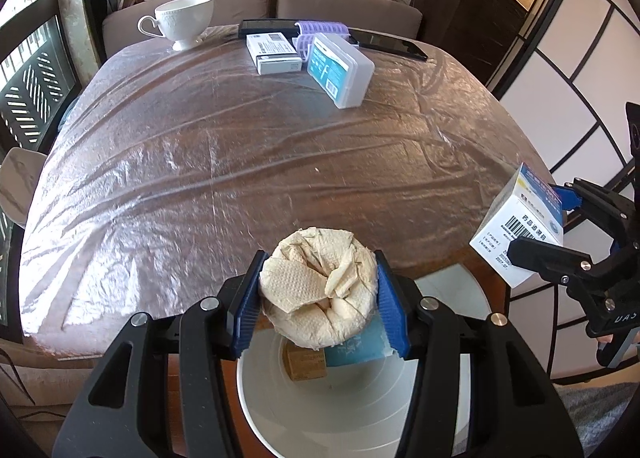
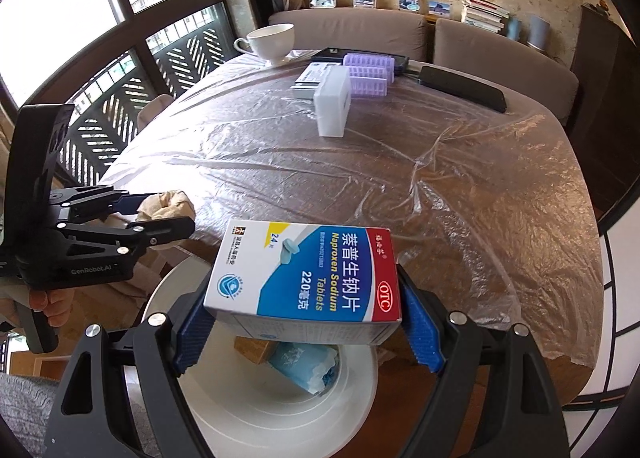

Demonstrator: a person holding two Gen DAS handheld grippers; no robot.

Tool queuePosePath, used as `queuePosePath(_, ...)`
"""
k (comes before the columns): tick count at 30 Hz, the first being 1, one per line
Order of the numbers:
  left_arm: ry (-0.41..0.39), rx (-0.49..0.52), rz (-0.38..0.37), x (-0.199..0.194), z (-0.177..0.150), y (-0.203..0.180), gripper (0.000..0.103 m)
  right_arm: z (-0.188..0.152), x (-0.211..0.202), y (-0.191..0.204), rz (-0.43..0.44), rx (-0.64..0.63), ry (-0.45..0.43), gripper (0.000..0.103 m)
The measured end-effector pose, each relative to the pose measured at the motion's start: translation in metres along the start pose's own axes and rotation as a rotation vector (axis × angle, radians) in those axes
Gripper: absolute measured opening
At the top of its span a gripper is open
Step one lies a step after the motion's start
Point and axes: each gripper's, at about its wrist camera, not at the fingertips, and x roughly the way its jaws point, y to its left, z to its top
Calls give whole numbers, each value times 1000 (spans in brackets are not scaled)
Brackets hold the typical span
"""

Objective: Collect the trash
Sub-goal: 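Lift the tissue ball and Naproxen box and carry them over the bin, then hold the tissue ball and Naproxen box above the bin opening with both grippers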

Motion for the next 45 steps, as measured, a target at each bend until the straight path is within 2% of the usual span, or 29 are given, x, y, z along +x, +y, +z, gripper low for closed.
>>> queuePosePath(20, 45, 32, -32, -5, -25, -13, 53, -30, -9, 10, 96, -34, 72, 80)
queuePosePath(32, 96, 52, -28, 4, -41, -16, 53, -43, 10, 11, 120, -56, 137, 80)
queuePosePath(45, 148, 47, -31, 20, -56, -13, 53, -63, 35, 2, 106, -46, 206, 80)
